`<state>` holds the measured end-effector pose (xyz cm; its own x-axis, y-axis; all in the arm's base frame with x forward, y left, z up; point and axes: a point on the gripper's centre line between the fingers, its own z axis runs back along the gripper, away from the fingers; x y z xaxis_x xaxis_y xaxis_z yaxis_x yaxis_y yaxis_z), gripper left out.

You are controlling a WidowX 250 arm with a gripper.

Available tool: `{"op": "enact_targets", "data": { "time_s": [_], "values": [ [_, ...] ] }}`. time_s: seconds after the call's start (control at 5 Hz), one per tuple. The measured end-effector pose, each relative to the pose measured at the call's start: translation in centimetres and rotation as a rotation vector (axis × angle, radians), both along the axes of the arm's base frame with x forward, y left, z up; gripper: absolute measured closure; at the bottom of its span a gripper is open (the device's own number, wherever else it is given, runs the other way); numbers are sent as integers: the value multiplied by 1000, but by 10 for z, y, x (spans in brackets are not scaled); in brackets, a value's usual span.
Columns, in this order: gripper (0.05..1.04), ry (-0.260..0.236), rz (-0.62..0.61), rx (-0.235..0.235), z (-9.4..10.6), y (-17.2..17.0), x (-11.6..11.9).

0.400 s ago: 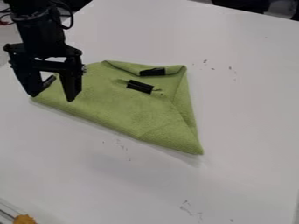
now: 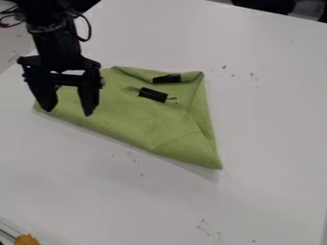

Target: Fold fabric bottom to right

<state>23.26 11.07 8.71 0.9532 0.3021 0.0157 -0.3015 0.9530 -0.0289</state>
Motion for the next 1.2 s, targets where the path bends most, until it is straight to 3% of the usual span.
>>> {"op": "enact_targets", "data": {
  "time_s": [0.2,0.4,0.6,0.8,1.0,1.2],
  "values": [
    [83,-71,43,-36,-12,-3,24],
    [83,-29,-46,-12,-18,-15,54],
    [83,-38,-66,8,-36,-17,82],
    [83,-29,-72,-2,-62,-16,108],
    [83,-60,-67,-4,-72,-17,117],
    [82,-34,-62,-11,-79,-17,118]
  ]
}}
